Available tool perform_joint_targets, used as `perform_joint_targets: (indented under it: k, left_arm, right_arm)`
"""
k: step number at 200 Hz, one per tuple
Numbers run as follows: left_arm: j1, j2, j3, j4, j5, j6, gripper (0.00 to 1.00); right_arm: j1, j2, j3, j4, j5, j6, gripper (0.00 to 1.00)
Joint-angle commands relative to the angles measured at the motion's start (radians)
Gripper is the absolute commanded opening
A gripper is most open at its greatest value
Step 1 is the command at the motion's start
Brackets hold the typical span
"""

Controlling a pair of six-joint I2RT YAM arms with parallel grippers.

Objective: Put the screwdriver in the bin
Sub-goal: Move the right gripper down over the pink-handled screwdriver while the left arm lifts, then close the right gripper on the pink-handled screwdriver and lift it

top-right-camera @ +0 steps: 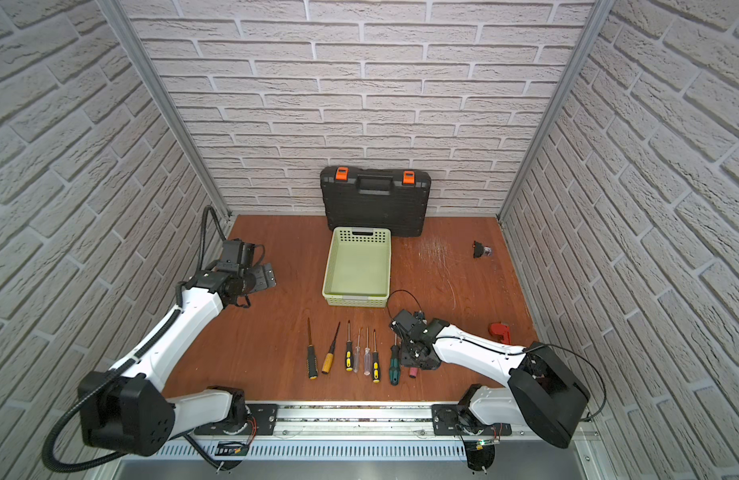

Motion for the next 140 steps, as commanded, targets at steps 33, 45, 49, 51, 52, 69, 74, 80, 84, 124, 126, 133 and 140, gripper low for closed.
perform_joint_targets:
  k: [33,45,49,51,52,69,74,80,84,124,126,133,140]
  left_arm:
    - [-0.001,-0.001,0.027,-0.016,-0.027,-0.004,0.98]
    - [-0.002,-0.001,0.032,-0.022,-0.027,-0.008,0.98]
    - [-0.001,-0.002,0.034,-0.023,-0.026,-0.010,0.98]
    - [-0.002,-0.003,0.033,-0.024,-0.024,-0.011,0.98]
    - [-0.002,-0.004,0.033,-0.025,-0.024,-0.012,0.98]
    - [-0.003,-0.009,0.030,-0.029,-0.015,-0.025,0.98]
    - [-0.003,-0.010,0.027,-0.028,-0.010,-0.030,0.98]
    - [-0.002,-0.011,0.026,-0.029,-0.004,-0.035,0.98]
    - [-0.002,-0.011,0.024,-0.028,0.001,-0.040,0.98]
    - [-0.003,0.019,0.064,-0.045,0.034,-0.067,0.98]
    - [-0.002,0.021,0.067,-0.045,0.038,-0.067,0.98]
    - [-0.001,0.034,0.080,-0.044,0.053,-0.059,0.98]
    - [-0.001,0.054,0.101,-0.055,0.064,-0.054,0.98]
  right_arm:
    - [-0.005,0.019,-0.025,0.018,-0.035,-0.021,0.17]
    - [-0.005,0.005,-0.018,0.000,-0.018,-0.027,0.11]
    - [-0.005,0.000,-0.013,-0.009,-0.009,-0.031,0.09]
    - [-0.006,-0.002,-0.008,-0.016,-0.006,-0.032,0.08]
    - [-0.005,-0.003,-0.007,-0.019,-0.004,-0.033,0.08]
    - [-0.005,-0.032,0.032,-0.062,0.027,-0.056,0.07]
    - [-0.005,-0.042,0.048,-0.077,0.036,-0.063,0.07]
    - [-0.006,-0.051,0.069,-0.098,0.044,-0.073,0.07]
    - [-0.006,-0.058,0.084,-0.114,0.050,-0.079,0.07]
    - [-0.023,-0.156,0.212,-0.203,0.029,-0.138,0.06]
    - [-0.024,-0.162,0.217,-0.203,0.025,-0.141,0.06]
    - [-0.031,-0.176,0.238,-0.207,0.014,-0.149,0.06]
    - [-0.040,-0.185,0.268,-0.217,0.002,-0.160,0.06]
